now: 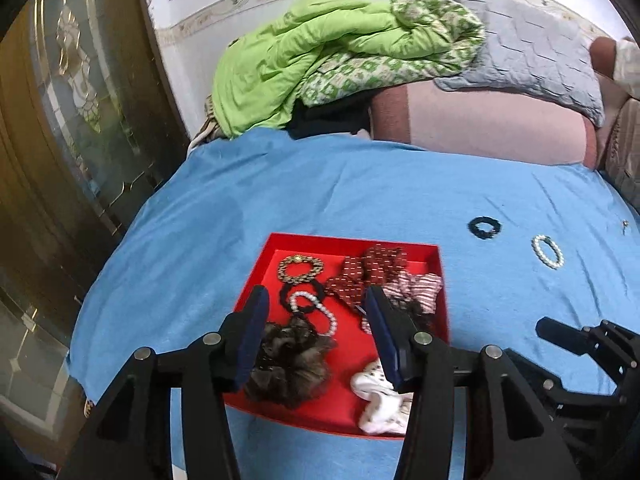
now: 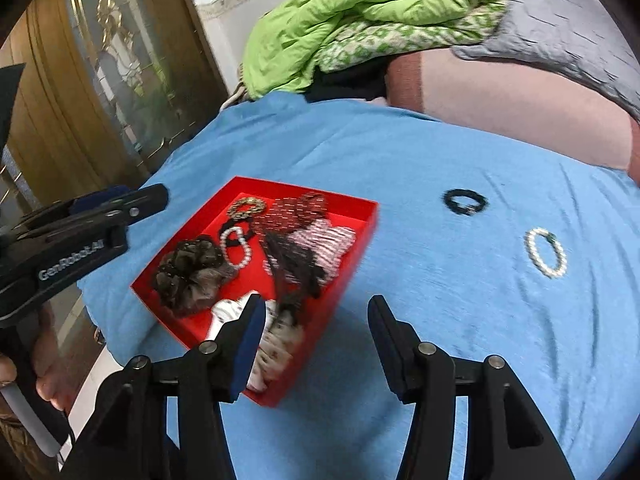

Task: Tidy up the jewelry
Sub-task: 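Move both tools toward the black hair tie and pearl bracelet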

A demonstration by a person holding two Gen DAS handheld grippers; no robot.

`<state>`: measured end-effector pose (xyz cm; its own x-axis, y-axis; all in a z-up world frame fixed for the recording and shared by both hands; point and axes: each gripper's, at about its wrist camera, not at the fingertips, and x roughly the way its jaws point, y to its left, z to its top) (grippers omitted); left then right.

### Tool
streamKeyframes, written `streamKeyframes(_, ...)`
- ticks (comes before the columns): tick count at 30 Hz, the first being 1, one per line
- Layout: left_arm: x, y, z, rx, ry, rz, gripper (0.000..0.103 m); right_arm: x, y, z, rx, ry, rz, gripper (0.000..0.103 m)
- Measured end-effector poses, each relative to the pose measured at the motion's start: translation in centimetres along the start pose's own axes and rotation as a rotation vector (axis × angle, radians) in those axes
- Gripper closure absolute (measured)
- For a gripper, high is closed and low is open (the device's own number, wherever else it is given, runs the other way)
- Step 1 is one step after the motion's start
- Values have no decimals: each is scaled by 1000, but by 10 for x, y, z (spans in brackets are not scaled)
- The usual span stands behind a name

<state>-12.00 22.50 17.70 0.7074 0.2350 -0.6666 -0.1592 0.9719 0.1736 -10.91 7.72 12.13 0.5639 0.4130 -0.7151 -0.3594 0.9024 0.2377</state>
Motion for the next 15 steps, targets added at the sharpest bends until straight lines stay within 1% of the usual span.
streamKeyframes(8,-14,-47,1,82,-13,-18,53,-25,-59,-18,85,-16,-78,42)
streamKeyframes(15,-7,-90,4,147,6,-44,52,-35,-117,-34,190,-10,-133,41)
